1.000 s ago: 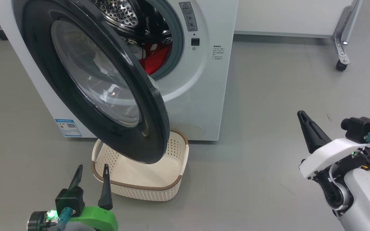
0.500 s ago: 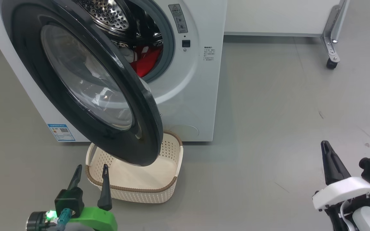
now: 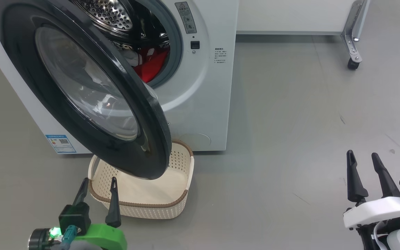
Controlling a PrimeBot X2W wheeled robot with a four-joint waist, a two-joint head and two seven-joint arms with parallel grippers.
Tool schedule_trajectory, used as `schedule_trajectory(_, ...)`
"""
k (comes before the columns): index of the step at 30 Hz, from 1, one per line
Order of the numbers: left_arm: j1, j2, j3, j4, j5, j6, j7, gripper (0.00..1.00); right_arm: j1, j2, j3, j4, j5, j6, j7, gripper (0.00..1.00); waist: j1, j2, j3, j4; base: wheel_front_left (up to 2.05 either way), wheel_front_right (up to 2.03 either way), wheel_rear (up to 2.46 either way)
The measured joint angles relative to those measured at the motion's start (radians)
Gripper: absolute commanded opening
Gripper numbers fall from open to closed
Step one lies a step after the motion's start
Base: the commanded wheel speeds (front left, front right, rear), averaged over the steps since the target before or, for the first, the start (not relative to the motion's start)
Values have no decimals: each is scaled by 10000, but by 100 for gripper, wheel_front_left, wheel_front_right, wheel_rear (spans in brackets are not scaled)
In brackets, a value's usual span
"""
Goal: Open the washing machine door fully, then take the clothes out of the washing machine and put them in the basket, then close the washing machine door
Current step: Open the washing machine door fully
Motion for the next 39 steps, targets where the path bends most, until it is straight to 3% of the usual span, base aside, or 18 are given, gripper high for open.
schedule_trajectory(15,0,0,-12,-61,-8,0,0,100,438,378,-443,-869,-681,21,-2,100,0,0,106,-68,0,0,0)
schedule_trajectory(39,-1,0,-136,-79,-151,0,0,100,873,585,-690,-1158,-1375,372,-2,100,0,0,170,-108,0,0,0)
